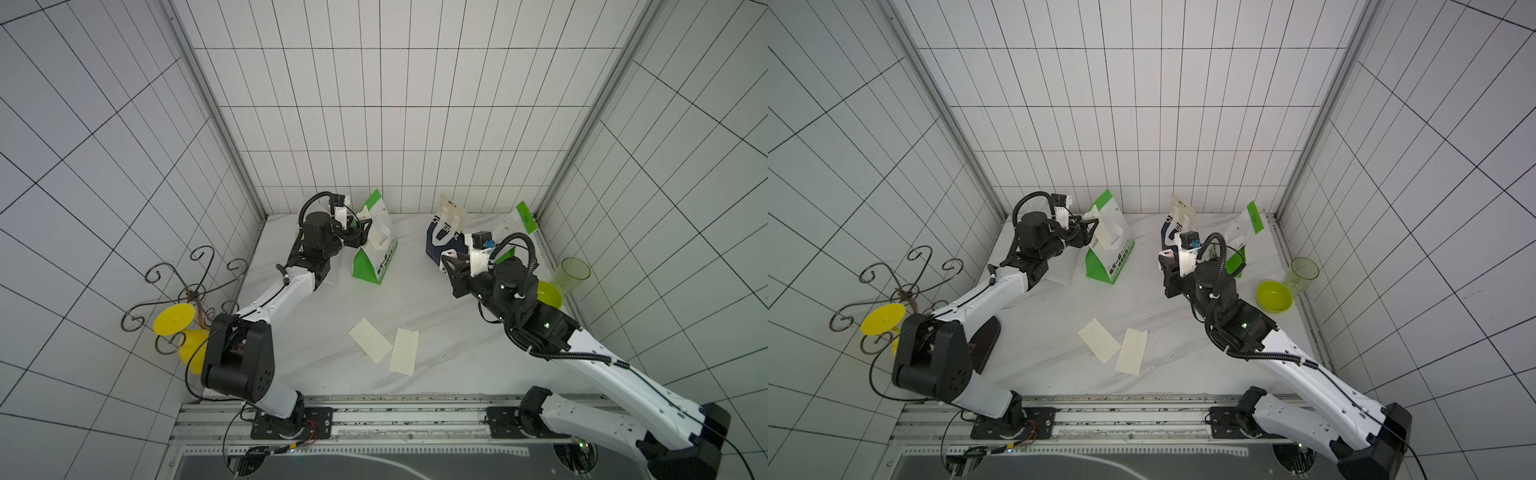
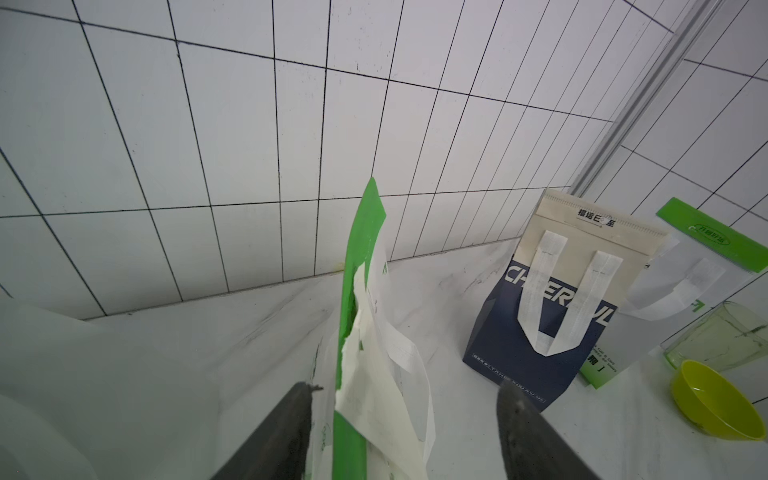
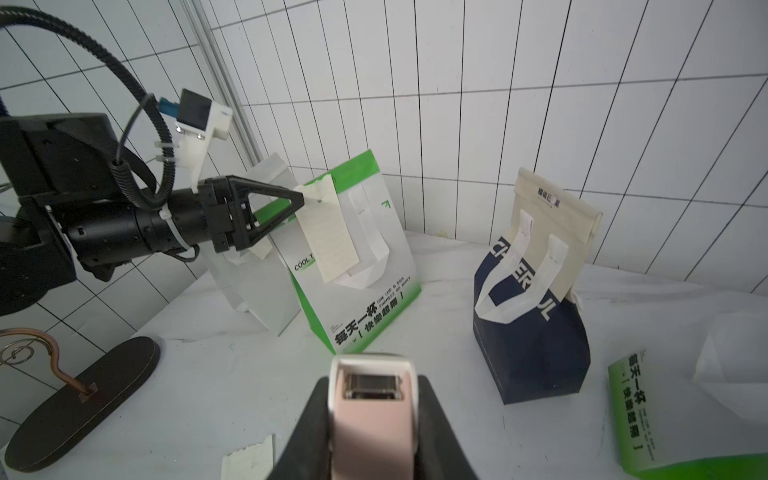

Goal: Staple the receipts to the bags
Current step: Place the stapler at the center of the board.

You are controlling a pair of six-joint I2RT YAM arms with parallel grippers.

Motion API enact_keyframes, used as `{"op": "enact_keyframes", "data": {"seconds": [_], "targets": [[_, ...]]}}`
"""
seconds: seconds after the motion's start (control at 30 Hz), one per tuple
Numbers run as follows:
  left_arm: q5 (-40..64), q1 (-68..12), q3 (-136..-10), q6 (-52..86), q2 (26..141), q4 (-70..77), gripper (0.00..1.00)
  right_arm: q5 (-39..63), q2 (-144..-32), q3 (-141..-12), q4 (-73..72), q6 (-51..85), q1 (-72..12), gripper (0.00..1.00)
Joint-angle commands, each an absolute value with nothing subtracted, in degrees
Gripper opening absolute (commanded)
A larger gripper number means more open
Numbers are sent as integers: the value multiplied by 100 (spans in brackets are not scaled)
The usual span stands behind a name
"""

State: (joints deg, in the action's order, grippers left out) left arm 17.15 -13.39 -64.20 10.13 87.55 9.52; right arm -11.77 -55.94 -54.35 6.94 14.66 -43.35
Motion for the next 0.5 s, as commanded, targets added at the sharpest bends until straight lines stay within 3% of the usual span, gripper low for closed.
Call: {"op": "enact_keyframes", "data": {"seconds": [0.0, 0.03, 0.07, 0.27, 0.47], "targets": [[1587, -1253, -6604, 1256, 8237, 1094, 88, -783, -5686, -5405, 1684, 1955, -4147, 0], [1487, -1245, -6597, 1323, 8059, 1090, 97, -713, -5752, -5414, 1997, 2028, -4094, 0], [1403, -1243, -6568, 1355, 7905, 1096, 98, -632, -5823, -5401, 2230, 2087, -4036, 0], [891, -1251, -5989, 1968, 6774, 1293, 98, -92, -6678, -4870, 3140, 2330, -3370, 0], [913, -1255, -5256, 2456, 6130, 1625, 98, -215, -7545, -4784, 3388, 2363, -2594, 0]]}}
